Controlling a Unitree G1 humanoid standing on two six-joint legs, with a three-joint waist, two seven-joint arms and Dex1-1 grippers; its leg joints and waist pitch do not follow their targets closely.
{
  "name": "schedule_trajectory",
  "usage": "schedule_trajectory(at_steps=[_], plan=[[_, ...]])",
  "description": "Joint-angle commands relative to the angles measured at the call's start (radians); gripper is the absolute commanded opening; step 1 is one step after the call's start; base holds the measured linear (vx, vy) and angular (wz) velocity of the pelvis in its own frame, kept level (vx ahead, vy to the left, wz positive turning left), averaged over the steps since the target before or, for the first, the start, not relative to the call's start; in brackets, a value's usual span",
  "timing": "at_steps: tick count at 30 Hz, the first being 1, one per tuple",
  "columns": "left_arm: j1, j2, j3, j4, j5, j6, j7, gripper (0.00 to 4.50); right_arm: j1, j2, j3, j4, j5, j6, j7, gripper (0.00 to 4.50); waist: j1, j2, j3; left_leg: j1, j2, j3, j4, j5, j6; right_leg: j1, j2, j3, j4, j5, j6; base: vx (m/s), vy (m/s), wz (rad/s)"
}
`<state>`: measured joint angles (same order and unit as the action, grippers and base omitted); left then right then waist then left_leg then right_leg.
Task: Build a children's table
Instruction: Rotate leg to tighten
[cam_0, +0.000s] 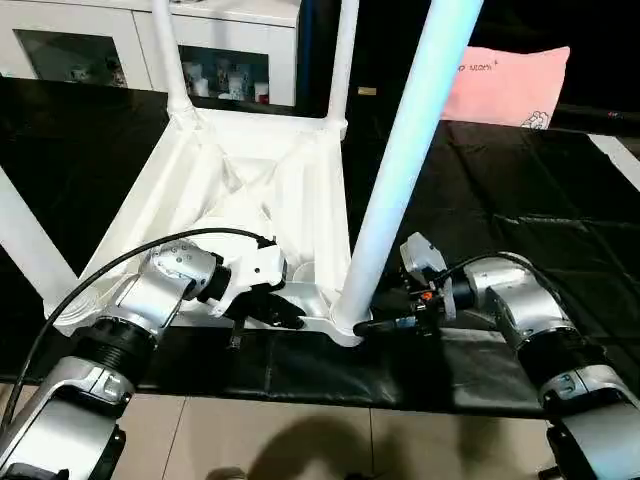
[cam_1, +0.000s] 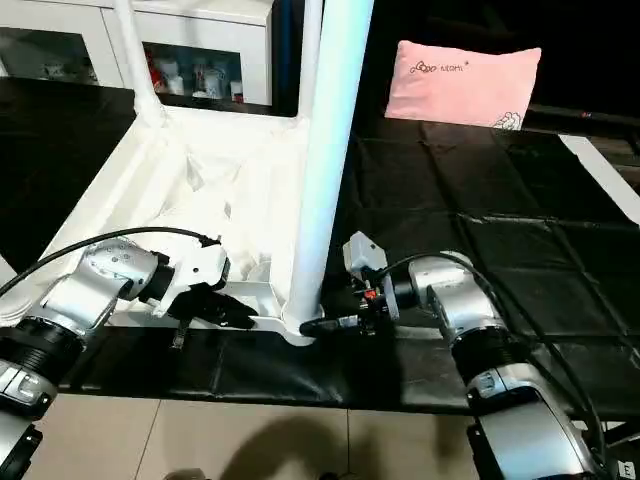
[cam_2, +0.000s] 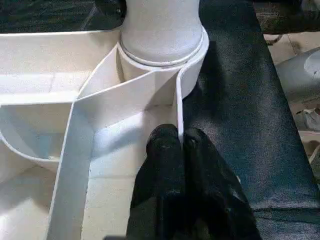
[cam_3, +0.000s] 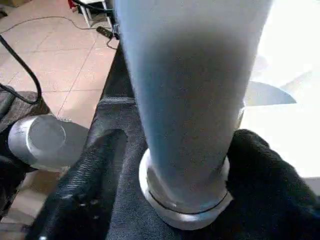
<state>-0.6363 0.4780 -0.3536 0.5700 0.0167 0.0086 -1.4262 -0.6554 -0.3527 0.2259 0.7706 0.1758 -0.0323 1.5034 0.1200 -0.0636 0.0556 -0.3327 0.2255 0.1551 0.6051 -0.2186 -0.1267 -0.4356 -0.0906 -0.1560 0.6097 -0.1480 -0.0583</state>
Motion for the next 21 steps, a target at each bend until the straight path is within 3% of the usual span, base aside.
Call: schedule_trajectory(at_steps=[1,10,18,21], plan=[[-0.017,-0.008,-0.031,-0.015,0.004,-0.030,-0.040,0.00,-0.019,0.004,0.002,0.019,-0.008,-0.013,0.024,2.93,-0.004,0.008,-0.079,-0.019,0.008,0.015,-0.062,-0.068,0.061,0.089,-0.055,0.067,-0.068,-0.300,-0.110,0.000,0.000,0.00],[-0.016,-0.002,-0.034,-0.012,0.011,-0.034,-0.044,0.00,-0.023,0.013,0.005,0.037,-0.006,-0.019,0.049,2.20,-0.001,0.008,-0.079,-0.018,0.009,0.015,-0.063,-0.070,0.059,0.088,-0.056,0.068,-0.067,-0.305,-0.112,0.000,0.000,0.00],[-0.017,-0.002,-0.030,-0.005,0.023,0.009,-0.012,0.00,-0.009,0.016,-0.004,0.024,0.012,-0.001,0.064,1.99,-0.001,0.011,-0.080,-0.018,0.010,0.015,-0.062,-0.062,0.057,0.089,-0.055,0.069,-0.064,-0.279,-0.121,0.000,0.000,0.00],[-0.015,-0.027,-0.002,-0.006,0.018,0.089,0.063,0.00,0.044,0.022,-0.050,-0.066,0.084,0.086,0.045,1.97,0.004,0.014,-0.080,-0.016,0.010,0.016,-0.061,-0.061,0.059,0.089,-0.055,0.070,-0.064,-0.270,-0.125,0.000,0.000,0.00]])
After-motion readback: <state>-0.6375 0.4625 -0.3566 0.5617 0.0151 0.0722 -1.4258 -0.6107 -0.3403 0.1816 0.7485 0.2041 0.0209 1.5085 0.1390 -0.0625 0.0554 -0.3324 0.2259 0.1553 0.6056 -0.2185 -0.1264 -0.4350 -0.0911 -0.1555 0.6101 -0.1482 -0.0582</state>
